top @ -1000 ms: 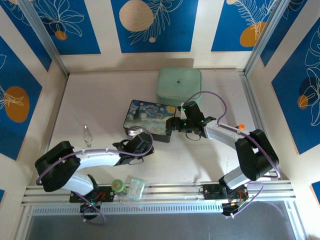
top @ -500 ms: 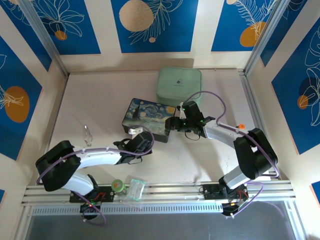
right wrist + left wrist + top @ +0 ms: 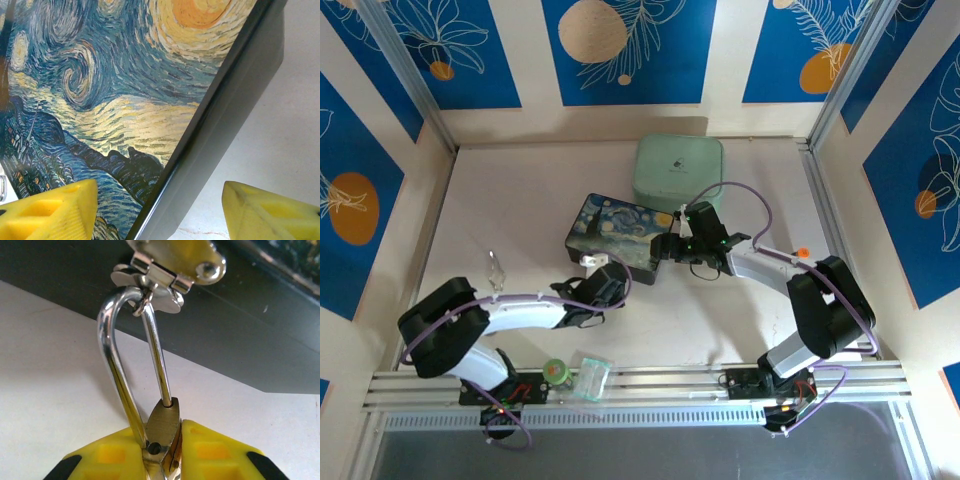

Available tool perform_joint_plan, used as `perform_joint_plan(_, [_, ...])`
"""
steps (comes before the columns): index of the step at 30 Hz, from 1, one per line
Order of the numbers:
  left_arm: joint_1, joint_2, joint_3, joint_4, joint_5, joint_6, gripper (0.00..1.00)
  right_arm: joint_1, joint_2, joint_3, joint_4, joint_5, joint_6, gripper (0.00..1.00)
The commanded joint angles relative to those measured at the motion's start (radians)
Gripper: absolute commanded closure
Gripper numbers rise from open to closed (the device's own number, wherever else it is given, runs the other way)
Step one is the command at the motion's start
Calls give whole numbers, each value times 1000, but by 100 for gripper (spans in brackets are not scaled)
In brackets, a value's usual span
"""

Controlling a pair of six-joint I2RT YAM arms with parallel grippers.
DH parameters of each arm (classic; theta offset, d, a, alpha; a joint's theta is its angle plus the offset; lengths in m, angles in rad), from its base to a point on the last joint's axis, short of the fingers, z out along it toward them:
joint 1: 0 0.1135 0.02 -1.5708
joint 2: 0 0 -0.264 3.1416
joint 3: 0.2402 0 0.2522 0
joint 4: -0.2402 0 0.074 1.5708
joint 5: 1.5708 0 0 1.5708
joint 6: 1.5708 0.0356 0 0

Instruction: Unlock the padlock with the key

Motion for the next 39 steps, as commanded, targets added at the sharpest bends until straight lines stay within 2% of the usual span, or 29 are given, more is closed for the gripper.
perform_joint_plan(1, [18,43,4,-54,-75,63,79,-11,45,-28,-117,56,-22,35])
perform_joint_plan(5, [19,42,-20,31,-59,70,89,-10,45,-30,-117,57,-24,35])
perform_joint_plan(12, [28,4,90,-254,-81,121,93,-11,37,-25,-142,62,-31,36])
perform_joint_plan(15, [46,-21,121,-376,-57,175,94,-14,39,-18,-158,80,-38,37])
perform_joint_plan(19, [69,-37,144,-491,-82,259,94,-19,51,-8,-159,82,-53,39])
perform_joint_plan(22, [89,-26,141,-480,-36,314,94,-19,65,2,-154,78,-56,39])
perform_joint_plan(25, [95,-39,102,-369,46,338,94,-19,72,15,-157,77,-64,39])
perform_joint_plan(34, [68,84,227,-627,-223,370,93,-18,89,61,-175,72,-83,39])
perform_joint_plan(39, [60,110,194,-514,-164,361,91,-14,106,67,-171,69,-82,39])
